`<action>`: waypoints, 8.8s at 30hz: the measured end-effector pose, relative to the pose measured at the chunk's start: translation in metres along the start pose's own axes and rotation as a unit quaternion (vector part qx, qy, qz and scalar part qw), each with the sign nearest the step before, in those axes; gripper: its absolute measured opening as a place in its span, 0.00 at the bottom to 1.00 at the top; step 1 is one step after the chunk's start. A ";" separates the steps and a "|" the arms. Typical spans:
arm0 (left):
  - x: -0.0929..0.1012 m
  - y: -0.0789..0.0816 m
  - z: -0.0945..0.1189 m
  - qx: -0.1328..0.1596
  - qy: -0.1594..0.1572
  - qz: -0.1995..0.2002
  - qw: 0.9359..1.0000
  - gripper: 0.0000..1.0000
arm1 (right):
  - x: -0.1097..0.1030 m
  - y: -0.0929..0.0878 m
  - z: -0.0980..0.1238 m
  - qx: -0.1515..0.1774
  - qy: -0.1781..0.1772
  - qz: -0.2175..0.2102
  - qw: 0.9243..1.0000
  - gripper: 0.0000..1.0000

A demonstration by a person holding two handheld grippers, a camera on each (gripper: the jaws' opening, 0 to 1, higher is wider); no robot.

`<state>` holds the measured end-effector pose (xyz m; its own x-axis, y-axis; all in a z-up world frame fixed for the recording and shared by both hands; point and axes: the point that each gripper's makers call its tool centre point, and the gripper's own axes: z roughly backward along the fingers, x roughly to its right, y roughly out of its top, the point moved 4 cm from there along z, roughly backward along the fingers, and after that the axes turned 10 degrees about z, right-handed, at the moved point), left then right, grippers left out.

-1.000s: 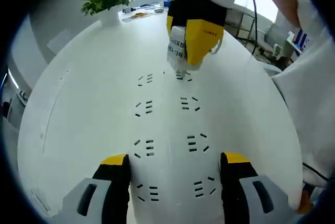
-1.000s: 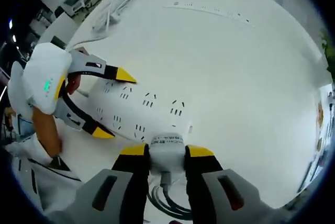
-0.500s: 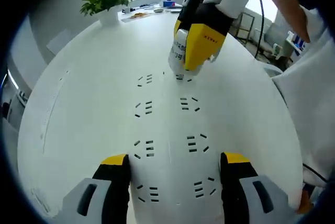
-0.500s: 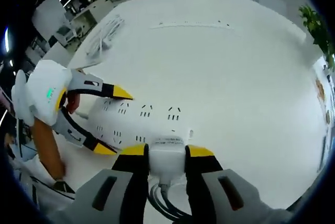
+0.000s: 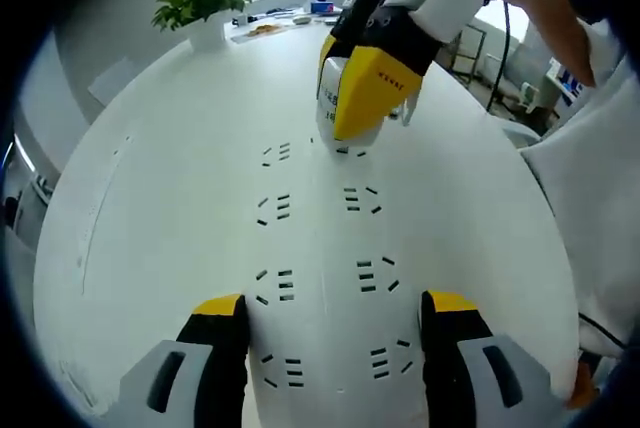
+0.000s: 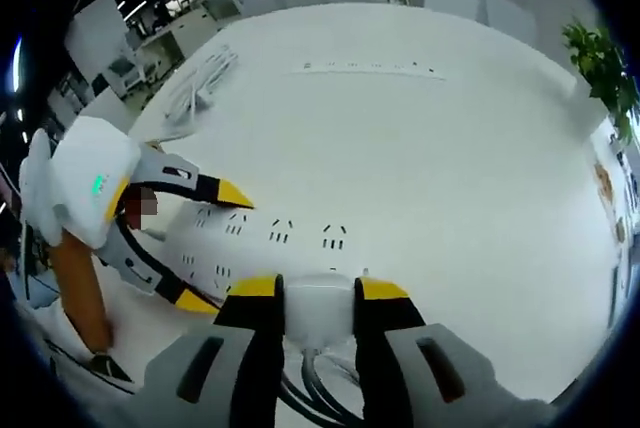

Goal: Straighten the power strip on the desk, plug the charger into it

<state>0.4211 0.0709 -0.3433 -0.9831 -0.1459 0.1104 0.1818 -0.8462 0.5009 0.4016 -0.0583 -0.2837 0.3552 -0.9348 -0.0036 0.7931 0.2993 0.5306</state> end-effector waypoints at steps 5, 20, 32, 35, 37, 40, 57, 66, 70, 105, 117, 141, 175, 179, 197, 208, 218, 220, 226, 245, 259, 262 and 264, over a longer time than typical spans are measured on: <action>0.000 0.000 0.000 0.000 0.000 0.000 1.000 0.71 | -0.002 -0.009 0.001 0.009 -0.003 -0.006 1.000 0.25; -0.003 0.003 -0.003 0.000 0.009 0.017 1.000 0.72 | 0.007 0.002 -0.017 0.033 -0.006 0.009 0.999 0.25; -0.003 0.002 -0.004 0.004 0.007 0.017 1.000 0.73 | -0.005 0.016 0.009 0.101 0.035 0.124 0.986 0.39; -0.003 0.002 -0.004 0.006 0.006 0.016 1.000 0.73 | -0.010 0.029 0.027 0.113 0.030 0.281 0.953 0.42; -0.003 0.002 -0.004 0.006 0.006 0.016 1.000 0.73 | -0.011 0.035 0.032 0.119 -0.006 0.444 0.888 0.42; -0.002 0.002 -0.004 0.004 0.007 0.017 1.000 0.73 | -0.007 0.031 0.028 0.083 -0.035 0.541 0.836 0.49; -0.002 0.002 -0.002 0.003 0.009 0.020 1.000 0.73 | -0.008 0.013 0.003 -0.035 0.038 0.701 0.711 0.32; -0.002 0.001 -0.002 0.001 0.010 0.020 1.000 0.73 | -0.013 0.008 0.002 -0.067 0.087 0.716 0.690 0.23; -0.001 0.002 -0.002 0.000 0.011 0.020 1.000 0.73 | -0.011 0.012 0.000 -0.074 0.112 0.718 0.683 0.22; -0.001 0.004 -0.002 0.004 0.013 0.025 1.000 0.73 | -0.008 0.011 -0.016 -0.101 0.113 0.703 0.695 0.24; 0.000 0.005 -0.003 0.002 0.015 0.029 0.999 0.73 | -0.007 0.009 -0.016 -0.080 0.094 0.709 0.694 0.25; 0.006 0.008 -0.006 0.014 0.004 0.014 1.000 0.73 | -0.005 0.001 -0.009 -0.030 0.089 0.677 0.730 0.25; 0.010 0.012 -0.009 0.024 -0.013 -0.009 1.000 0.72 | -0.011 -0.016 0.001 -0.013 0.070 0.625 0.778 0.26; 0.010 0.012 -0.009 0.024 -0.013 -0.009 1.000 0.72 | -0.011 -0.016 0.000 -0.006 0.071 0.626 0.776 0.26; 0.011 0.013 -0.009 0.024 -0.011 -0.008 1.000 0.72 | -0.005 -0.005 0.012 0.031 0.083 0.572 0.815 0.37; 0.012 0.013 -0.009 0.025 -0.011 -0.007 1.000 0.72 | -0.001 -0.004 0.023 0.084 0.092 0.528 0.840 0.56; 0.012 0.013 -0.009 0.026 -0.011 -0.007 1.000 0.72 | 0.006 -0.020 0.034 0.127 0.105 0.468 0.868 0.73; 0.013 0.013 -0.009 0.025 -0.010 -0.006 1.000 0.72 | 0.006 -0.022 0.037 0.138 0.109 0.455 0.873 0.78; 0.013 0.014 -0.009 0.023 -0.008 -0.004 1.000 0.72 | 0.015 -0.034 0.046 0.171 0.111 0.412 0.888 0.89; 0.006 0.014 -0.011 0.061 -0.004 0.020 0.998 0.78 | 0.027 -0.039 0.040 0.252 0.116 0.315 0.908 0.97; 0.031 0.023 0.035 0.189 0.050 0.115 0.974 0.96 | 0.027 -0.041 0.047 0.284 0.134 0.293 0.903 0.97; 0.042 0.019 0.048 0.223 0.071 0.151 0.960 0.96 | 0.025 -0.040 0.052 0.302 0.144 0.278 0.901 0.97; 0.049 0.014 0.054 0.244 0.077 0.190 0.948 0.96 | 0.024 -0.040 0.057 0.314 0.145 0.267 0.900 0.97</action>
<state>0.3766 0.0794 -0.2843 -0.8290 -0.4980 0.2546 0.4745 -0.3851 0.7915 0.3502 -0.1040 -0.2568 0.7891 -0.5731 0.2210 0.0681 0.4392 0.8958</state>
